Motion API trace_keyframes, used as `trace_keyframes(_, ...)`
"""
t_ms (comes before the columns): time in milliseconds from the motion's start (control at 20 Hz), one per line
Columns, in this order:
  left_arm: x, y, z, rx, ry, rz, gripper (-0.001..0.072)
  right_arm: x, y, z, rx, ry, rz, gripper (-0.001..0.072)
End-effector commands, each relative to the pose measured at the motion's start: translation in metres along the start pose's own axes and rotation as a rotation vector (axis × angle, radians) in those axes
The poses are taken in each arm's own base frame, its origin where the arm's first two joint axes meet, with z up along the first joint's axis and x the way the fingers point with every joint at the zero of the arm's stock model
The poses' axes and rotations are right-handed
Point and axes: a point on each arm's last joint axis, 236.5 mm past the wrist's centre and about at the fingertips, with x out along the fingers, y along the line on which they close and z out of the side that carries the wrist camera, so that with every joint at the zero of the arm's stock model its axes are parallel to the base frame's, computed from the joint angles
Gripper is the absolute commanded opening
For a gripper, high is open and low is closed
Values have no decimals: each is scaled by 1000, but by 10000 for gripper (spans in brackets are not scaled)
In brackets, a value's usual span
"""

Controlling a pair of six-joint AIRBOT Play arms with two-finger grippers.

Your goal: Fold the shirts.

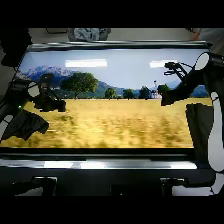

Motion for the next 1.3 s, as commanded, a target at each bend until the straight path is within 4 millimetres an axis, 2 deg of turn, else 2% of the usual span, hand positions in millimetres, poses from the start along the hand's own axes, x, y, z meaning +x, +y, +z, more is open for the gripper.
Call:
trace_keyframes(0, 0, 0, 0, 0, 0, 0, 641, 0, 2, -2, -1, 10, 6, 678)
trace_keyframes(250, 0, 0, 0, 0, 0, 0, 641, 0, 1, 0, 2, 2, 2, 678)
trace_keyframes(600, 0, 0, 0, -1, -1, -1, 642, 0, -6, 13, 11, -56, -27, 679)
trace_keyframes(800, -1, -8, 35, -85, -144, -38, 646, 0, -3, 7, 10, -30, -13, 678)
trace_keyframes(1050, -6, -10, 63, -74, -258, -51, 647, 0, -3, 8, 10, -33, -15, 678)
trace_keyframes(1100, -10, 1, 63, -10, -255, -6, 655, 0, -3, 8, 10, -33, -15, 677)
trace_keyframes(1150, -17, 20, 62, 65, -238, 69, 678, 0, -3, 8, 10, -33, -15, 677)
trace_keyframes(1200, -28, 48, 62, 83, -221, 167, 680, 0, -3, 8, 10, -33, -15, 677)
trace_keyframes(1250, -41, 82, 61, 56, -208, 260, 712, 0, -4, 8, 9, -33, -16, 677)
